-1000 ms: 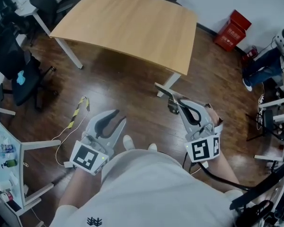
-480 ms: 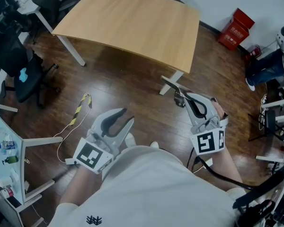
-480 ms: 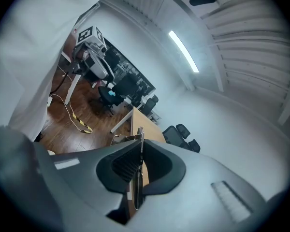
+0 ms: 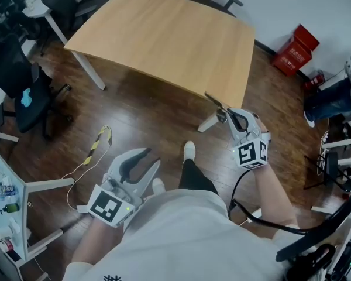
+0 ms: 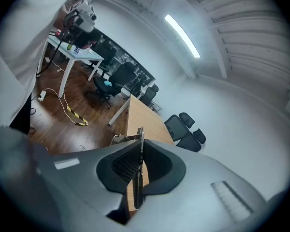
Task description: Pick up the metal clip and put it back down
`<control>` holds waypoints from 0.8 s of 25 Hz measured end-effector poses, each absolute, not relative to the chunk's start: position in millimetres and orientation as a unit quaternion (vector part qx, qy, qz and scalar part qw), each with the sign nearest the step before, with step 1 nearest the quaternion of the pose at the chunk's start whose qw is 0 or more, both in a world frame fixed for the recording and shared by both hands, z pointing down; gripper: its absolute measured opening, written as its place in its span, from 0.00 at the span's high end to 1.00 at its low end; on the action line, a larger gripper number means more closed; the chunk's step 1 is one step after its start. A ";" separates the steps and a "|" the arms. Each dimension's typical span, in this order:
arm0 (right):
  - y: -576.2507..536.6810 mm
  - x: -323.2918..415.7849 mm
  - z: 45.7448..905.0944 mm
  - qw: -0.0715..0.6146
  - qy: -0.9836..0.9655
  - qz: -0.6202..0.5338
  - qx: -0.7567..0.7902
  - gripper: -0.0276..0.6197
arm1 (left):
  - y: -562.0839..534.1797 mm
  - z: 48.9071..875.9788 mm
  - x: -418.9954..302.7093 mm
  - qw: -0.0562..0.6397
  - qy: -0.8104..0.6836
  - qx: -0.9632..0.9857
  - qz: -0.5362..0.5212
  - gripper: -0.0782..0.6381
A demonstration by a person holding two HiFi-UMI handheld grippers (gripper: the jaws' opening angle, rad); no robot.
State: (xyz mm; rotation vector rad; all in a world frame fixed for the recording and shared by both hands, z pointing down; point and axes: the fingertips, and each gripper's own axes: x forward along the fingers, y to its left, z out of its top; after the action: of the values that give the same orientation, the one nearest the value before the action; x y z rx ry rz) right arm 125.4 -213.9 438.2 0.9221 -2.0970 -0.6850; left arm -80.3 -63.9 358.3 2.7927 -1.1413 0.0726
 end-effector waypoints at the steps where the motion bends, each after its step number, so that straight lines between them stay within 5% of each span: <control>1: -232.0 128.0 447.1 0.370 -0.815 -0.270 0.356 0.95 | -73.1 359.4 -79.2 0.063 -0.381 0.922 0.024 0.75; 20: -487.4 148.6 607.6 0.453 -0.800 -0.279 0.277 0.95 | -234.1 345.9 -36.5 0.132 -0.457 0.877 0.069 0.75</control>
State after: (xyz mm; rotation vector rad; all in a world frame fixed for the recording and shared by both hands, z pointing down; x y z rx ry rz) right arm 148.6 -487.4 607.6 0.6847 -1.9766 -0.6883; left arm -36.5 -234.1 345.9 2.5447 -1.3268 0.2007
